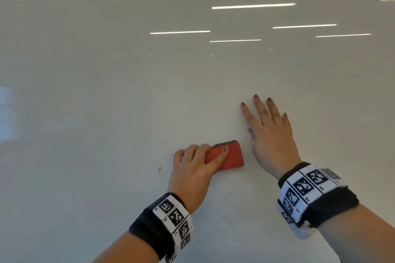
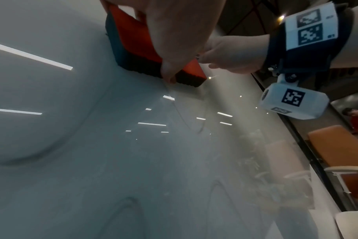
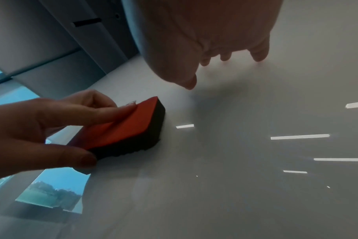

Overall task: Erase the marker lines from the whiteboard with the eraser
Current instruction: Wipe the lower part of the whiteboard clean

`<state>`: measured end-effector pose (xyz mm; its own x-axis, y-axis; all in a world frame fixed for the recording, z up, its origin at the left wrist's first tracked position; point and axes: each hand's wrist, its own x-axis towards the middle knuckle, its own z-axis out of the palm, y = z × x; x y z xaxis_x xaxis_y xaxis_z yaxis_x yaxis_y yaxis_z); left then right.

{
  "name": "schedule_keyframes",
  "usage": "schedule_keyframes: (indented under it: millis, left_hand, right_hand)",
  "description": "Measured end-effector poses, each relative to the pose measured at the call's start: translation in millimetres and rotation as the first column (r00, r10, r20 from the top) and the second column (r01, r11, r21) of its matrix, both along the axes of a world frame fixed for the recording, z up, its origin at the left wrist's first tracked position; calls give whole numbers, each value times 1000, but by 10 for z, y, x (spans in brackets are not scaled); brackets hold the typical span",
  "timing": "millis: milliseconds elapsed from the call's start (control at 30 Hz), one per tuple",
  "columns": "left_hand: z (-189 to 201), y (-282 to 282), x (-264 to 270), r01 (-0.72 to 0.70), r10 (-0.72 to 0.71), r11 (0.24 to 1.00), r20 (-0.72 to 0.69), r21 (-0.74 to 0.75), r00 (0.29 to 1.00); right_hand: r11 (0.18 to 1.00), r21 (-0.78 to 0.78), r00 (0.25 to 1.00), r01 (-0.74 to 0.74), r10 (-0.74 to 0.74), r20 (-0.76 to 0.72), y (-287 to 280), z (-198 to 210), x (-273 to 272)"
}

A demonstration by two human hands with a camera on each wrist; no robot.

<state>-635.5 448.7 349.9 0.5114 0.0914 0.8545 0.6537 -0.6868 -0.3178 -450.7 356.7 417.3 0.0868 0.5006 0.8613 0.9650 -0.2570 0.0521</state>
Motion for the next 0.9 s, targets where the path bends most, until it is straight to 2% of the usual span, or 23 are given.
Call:
schedule_keyframes:
  millis: [133, 300, 367, 433, 667, 900]
  left_hand:
    - [70, 62, -115, -3, 4, 1000, -24, 30, 1000]
    - [929, 162, -453, 22, -21, 1000, 285, 2, 958]
    - [1228, 245, -630, -5, 13, 1000, 345, -26, 938]
    - [1342, 360, -757, -44, 66, 997, 353, -70, 933]
    - [1041, 470, -772, -45, 77, 993, 300, -111, 951]
    - [448, 408, -775, -24, 37, 997, 176, -75, 984]
  right_hand:
    - [999, -16, 999, 29, -29, -14, 32, -52, 0]
    - [1000, -13, 999, 26, -26, -43, 31, -49, -29]
    - [999, -16, 999, 30, -31, -44, 26, -44, -37]
    - [999, -22, 998, 33, -34, -45, 14, -41, -39]
    - [1000, -15, 998, 20, -21, -54, 11, -46, -43]
    - [998, -55, 996, 33, -37, -77, -13, -45, -51]
